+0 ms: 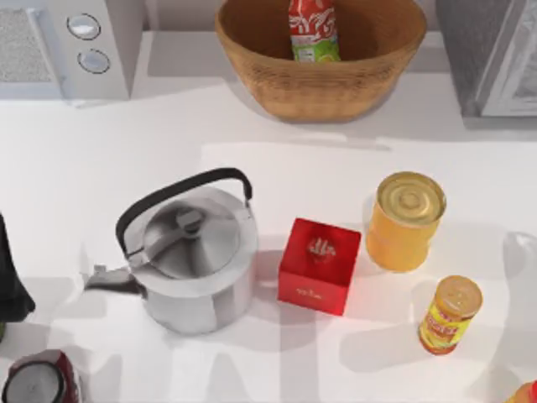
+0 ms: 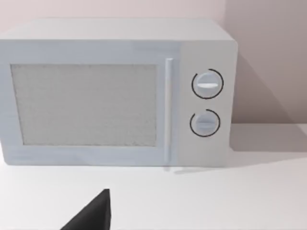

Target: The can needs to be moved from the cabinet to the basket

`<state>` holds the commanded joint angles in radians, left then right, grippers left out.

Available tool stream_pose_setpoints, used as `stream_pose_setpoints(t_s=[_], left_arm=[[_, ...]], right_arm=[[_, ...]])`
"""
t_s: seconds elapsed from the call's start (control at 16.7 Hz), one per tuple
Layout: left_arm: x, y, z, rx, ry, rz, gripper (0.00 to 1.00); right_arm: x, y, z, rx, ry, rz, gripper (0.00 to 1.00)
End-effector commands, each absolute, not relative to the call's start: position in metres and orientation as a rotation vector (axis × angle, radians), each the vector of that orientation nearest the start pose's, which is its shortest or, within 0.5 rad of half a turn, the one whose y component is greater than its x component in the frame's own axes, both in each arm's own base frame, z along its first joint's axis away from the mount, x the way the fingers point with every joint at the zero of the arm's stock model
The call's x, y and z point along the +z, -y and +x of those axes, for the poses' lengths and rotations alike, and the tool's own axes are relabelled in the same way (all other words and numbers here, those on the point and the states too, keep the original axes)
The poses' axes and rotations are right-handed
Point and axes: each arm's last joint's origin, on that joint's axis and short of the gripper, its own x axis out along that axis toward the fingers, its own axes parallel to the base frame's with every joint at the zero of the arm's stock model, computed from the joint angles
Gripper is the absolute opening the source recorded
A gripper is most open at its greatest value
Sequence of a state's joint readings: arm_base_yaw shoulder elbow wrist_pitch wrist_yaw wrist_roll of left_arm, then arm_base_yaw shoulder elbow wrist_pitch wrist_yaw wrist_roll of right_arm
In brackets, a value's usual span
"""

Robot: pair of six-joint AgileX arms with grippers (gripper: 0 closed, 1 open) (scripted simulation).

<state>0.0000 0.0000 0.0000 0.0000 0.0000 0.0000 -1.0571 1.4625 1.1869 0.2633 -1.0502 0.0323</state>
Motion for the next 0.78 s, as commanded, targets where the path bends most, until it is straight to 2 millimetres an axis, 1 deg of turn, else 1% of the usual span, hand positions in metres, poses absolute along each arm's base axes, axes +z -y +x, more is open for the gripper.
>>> stream_pose_setpoints(t_s=[0.12, 0.24, 0.36, 0.42, 0.54, 0.6, 0.78], left_arm=[[0.160, 0.001, 0.106, 0.000, 0.000, 0.000, 1.00], [0.160, 0.001, 0.106, 0.000, 0.000, 0.000, 1.00], [0.160, 0.001, 0.106, 0.000, 0.000, 0.000, 1.00], [0.160, 0.001, 0.106, 0.000, 0.000, 0.000, 1.00], [0.160, 0.001, 0.106, 0.000, 0.000, 0.000, 1.00], [0.160, 0.001, 0.106, 0.000, 0.000, 0.000, 1.00], [0.160, 0.001, 0.106, 0.000, 0.000, 0.000, 1.00]], right_arm=[[0.396, 0.266, 0.185, 0.006, -0.025, 0.045, 1.00], [0.437, 0.250, 0.178, 0.006, -0.024, 0.043, 1.00], [0.471, 0.230, 0.169, 0.005, -0.018, 0.031, 1.00], [0.484, 0.221, 0.165, 0.005, -0.013, 0.023, 1.00], [0.503, 0.206, 0.157, 0.006, -0.005, 0.009, 1.00], [0.508, 0.202, 0.155, 0.006, -0.003, 0.005, 1.00], [0.510, 0.200, 0.154, 0.006, -0.002, 0.003, 1.00]])
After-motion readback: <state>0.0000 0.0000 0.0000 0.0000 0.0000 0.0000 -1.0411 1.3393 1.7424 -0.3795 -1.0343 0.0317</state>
